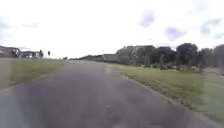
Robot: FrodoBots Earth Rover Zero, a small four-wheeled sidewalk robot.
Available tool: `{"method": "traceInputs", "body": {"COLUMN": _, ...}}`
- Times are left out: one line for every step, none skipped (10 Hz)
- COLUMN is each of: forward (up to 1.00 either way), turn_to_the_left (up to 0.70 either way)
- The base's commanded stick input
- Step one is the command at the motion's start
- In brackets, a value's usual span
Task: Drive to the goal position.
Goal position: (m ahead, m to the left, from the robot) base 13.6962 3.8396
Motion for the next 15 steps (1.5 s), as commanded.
{"method": "traceInputs", "body": {"forward": 0.7, "turn_to_the_left": 0.0}}
{"method": "traceInputs", "body": {"forward": 0.7, "turn_to_the_left": 0.0}}
{"method": "traceInputs", "body": {"forward": 0.7, "turn_to_the_left": 0.0}}
{"method": "traceInputs", "body": {"forward": 0.7, "turn_to_the_left": 0.0}}
{"method": "traceInputs", "body": {"forward": 0.7, "turn_to_the_left": 0.0}}
{"method": "traceInputs", "body": {"forward": 0.7, "turn_to_the_left": 0.0}}
{"method": "traceInputs", "body": {"forward": 0.7, "turn_to_the_left": 0.0}}
{"method": "traceInputs", "body": {"forward": 0.7, "turn_to_the_left": 0.0}}
{"method": "traceInputs", "body": {"forward": 0.7, "turn_to_the_left": 0.0}}
{"method": "traceInputs", "body": {"forward": 0.7, "turn_to_the_left": 0.0}}
{"method": "traceInputs", "body": {"forward": 0.7, "turn_to_the_left": 0.0}}
{"method": "traceInputs", "body": {"forward": 0.7, "turn_to_the_left": 0.07}}
{"method": "traceInputs", "body": {"forward": 0.7, "turn_to_the_left": 0.26}}
{"method": "traceInputs", "body": {"forward": 0.7, "turn_to_the_left": 0.35}}
{"method": "traceInputs", "body": {"forward": 0.7, "turn_to_the_left": 0.18}}
